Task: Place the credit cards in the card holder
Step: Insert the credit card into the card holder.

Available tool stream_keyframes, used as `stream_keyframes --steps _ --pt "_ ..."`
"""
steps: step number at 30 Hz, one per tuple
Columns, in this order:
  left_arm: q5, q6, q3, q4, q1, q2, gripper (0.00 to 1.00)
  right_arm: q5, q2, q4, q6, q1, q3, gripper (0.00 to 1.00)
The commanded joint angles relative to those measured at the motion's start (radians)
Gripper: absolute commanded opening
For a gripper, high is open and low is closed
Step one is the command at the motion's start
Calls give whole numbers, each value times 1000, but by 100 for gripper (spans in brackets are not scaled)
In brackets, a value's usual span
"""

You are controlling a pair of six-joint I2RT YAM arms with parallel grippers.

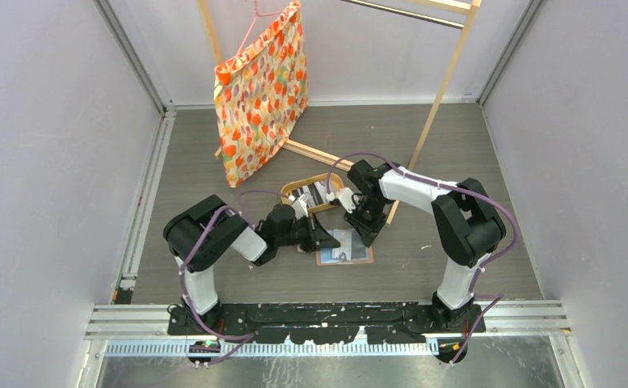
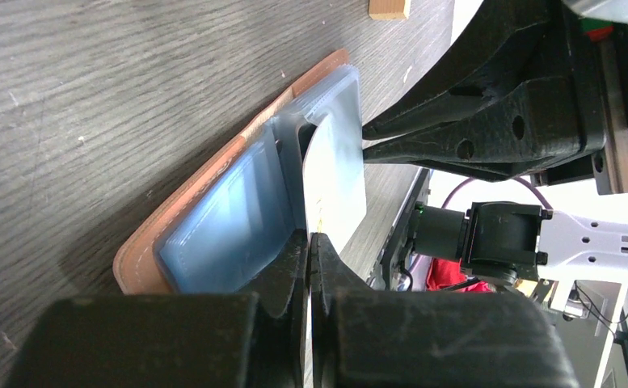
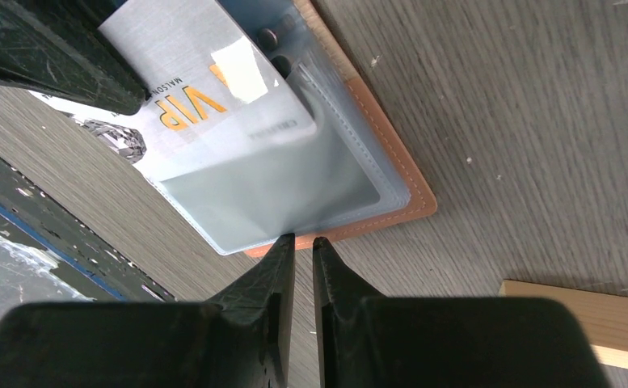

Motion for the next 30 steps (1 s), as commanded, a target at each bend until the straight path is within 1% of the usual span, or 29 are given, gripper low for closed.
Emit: stream_keyframes --steps 1,5,11,13,16,21,23,30 --pt "-81 -1 -13 35 -34 8 1 -20 18 41 -8 17 24 19" --pt "-93 -8 -13 35 -43 14 1 -20 18 41 -8 18 24 19" --pt "-87 -10 -10 24 -47 15 5 -18 21 41 -9 19 25 19" --pt "-84 -4 -6 10 -48 11 8 -18 21 41 -8 20 25 19" --pt "-80 5 -2 -16 -50 -1 16 -18 20 40 -8 20 24 19" --pt "-96 44 4 -110 -49 -59 29 -18 18 41 -8 21 25 19" --pt "-106 66 9 -163 -49 -90 33 -19 17 39 -8 20 25 19" --pt "-132 125 41 -344 -49 -169 35 -22 14 40 -8 19 27 19"
